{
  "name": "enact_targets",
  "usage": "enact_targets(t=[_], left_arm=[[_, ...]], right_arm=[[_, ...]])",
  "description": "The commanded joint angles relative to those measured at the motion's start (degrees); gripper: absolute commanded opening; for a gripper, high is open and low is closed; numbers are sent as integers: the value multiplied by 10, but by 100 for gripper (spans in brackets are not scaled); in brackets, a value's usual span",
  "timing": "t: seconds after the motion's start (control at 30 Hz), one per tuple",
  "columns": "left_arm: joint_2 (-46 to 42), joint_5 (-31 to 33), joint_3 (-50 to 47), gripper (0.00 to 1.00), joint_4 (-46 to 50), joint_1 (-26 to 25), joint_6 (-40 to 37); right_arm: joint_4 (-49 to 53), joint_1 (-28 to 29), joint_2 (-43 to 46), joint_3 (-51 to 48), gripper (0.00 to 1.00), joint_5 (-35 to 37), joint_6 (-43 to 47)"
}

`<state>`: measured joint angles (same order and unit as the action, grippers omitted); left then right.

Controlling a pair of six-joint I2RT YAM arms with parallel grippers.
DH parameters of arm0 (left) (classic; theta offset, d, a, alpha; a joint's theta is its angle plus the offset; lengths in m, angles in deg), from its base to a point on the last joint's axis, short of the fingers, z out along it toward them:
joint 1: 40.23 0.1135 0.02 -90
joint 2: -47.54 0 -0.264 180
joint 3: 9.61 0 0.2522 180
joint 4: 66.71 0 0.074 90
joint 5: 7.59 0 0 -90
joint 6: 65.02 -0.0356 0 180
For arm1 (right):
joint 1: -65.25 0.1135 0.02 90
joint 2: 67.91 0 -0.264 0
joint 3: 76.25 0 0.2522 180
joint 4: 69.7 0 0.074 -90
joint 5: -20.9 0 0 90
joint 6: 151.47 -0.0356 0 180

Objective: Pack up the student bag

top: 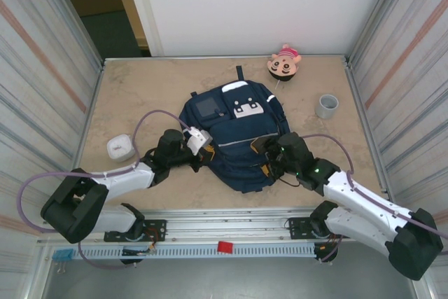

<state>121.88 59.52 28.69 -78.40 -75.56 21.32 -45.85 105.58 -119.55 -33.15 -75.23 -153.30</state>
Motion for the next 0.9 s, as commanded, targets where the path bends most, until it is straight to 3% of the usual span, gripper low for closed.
enact_targets(t=[0.0,0.13,0.27,0.63,0.87], left_arm=[[-12,-4,26,0,-30,0,5],[-25,-12,24,0,-14,0,4],[-40,-19,20,0,-1,-1,11],[-77,-47,6,0,36,-21,45],[-66,-65,27,5,61,-57,56]], right_arm=[[-87,-9,-17,-6,75,-6,7],[-134,-14,-39,1,51,6,8],[-168,-14,-48,2,35,23,13],[-215,-2,-118,39,14,37,46],[-239,19,-151,60,9,66,50]])
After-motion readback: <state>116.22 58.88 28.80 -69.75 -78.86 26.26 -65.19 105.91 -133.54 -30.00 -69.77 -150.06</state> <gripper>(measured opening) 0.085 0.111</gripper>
